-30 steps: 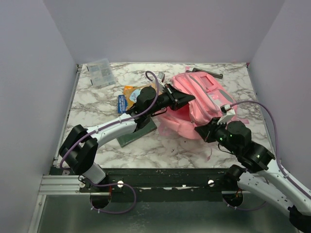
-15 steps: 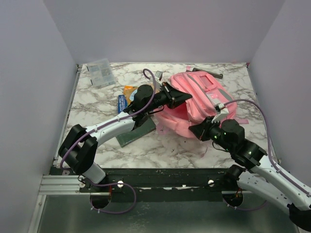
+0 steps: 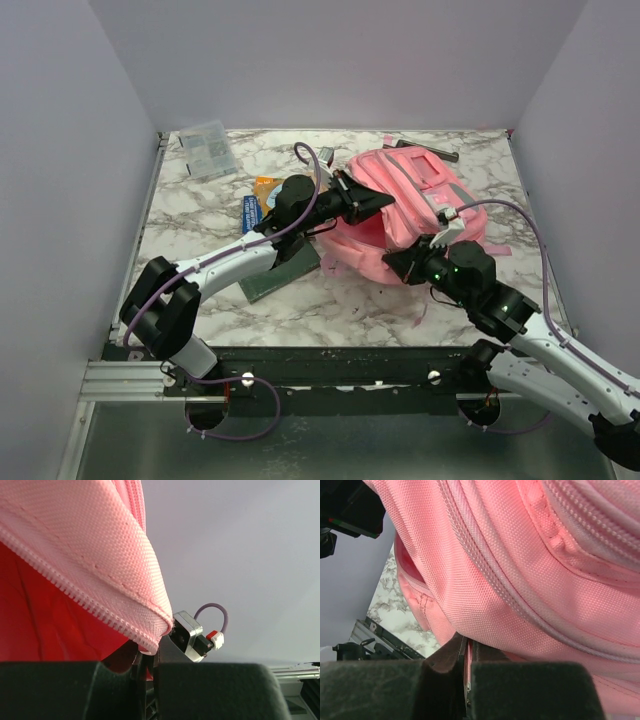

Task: Pack the student bag
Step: Unzip the student bag at the center of the board.

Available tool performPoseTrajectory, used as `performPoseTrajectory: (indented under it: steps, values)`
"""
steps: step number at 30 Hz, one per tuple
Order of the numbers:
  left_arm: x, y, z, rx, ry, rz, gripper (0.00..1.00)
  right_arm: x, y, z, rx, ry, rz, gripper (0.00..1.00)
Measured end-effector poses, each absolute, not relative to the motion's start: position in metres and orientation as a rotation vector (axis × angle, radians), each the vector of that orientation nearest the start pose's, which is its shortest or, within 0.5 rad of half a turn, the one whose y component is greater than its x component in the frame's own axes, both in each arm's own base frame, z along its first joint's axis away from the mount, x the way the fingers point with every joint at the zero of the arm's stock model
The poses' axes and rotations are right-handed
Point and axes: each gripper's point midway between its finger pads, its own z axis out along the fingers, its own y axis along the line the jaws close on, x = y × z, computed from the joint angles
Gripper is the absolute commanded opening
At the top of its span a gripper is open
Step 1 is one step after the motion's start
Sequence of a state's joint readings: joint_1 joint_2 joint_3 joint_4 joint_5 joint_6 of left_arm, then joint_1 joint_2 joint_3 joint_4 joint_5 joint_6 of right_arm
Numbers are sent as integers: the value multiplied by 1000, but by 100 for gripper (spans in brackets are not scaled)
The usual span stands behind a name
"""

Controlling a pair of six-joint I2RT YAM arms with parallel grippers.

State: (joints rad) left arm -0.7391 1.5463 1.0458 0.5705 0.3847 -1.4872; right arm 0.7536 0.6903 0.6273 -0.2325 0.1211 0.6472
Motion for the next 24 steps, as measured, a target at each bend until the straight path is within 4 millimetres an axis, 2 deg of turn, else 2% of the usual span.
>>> performPoseTrajectory:
  steps: [5, 9, 12, 18, 21, 24]
  values:
    - [288, -392, 321, -292, 1903, -1951, 0, 212, 202, 214, 1, 1987, 822, 1]
    - [299, -377, 322, -224, 1931, -1956, 0, 212, 190, 202, 73, 2031, 762, 0]
    - [307, -365, 326, -168, 1935, -1963, 0, 214, 170, 186, 191, 2083, 649, 1]
    - [311, -347, 323, -98, 1958, -1965, 0, 216, 116, 147, 583, 2167, 295, 3]
    - [306, -346, 321, -67, 1975, -1973, 0, 218, 100, 128, 694, 2174, 132, 14]
    - [300, -349, 320, -32, 1984, -1985, 0, 218, 91, 119, 703, 2196, 9, 23]
